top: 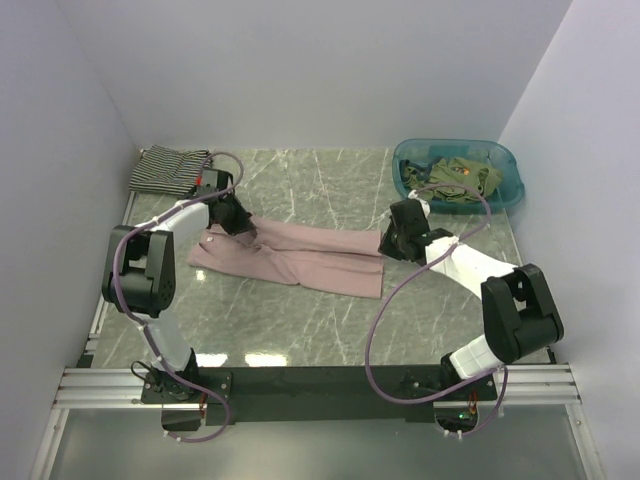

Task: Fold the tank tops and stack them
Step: Fold the tank top

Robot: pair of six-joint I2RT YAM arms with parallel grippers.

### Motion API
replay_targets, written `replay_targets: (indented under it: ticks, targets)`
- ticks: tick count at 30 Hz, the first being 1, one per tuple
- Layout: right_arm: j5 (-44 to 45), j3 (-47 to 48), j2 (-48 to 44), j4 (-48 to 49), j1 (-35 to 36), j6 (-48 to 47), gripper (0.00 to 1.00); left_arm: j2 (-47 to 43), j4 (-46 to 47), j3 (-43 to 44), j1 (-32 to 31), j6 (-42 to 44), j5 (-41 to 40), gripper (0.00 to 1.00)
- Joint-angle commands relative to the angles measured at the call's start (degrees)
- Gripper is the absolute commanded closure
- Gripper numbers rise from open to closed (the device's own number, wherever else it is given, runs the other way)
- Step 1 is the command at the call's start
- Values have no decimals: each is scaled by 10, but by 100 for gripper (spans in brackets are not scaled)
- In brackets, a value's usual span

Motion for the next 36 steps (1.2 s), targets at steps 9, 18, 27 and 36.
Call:
replay_targets:
  ticks: [9,18,27,36]
  targets:
    - [2,-54,-29,13,12,14,100,12,-9,-15,4,24,27,99]
    - [-1,-77,-24,28,18,19,100,5,-11,-38,4,19,13,99]
    - [2,-70,-21,23,19,13,78,-8,-24,-14,4,34,2,82]
    - [47,-41,-74,-26,18,2,58,-72,-79,60,4,57,-56,51]
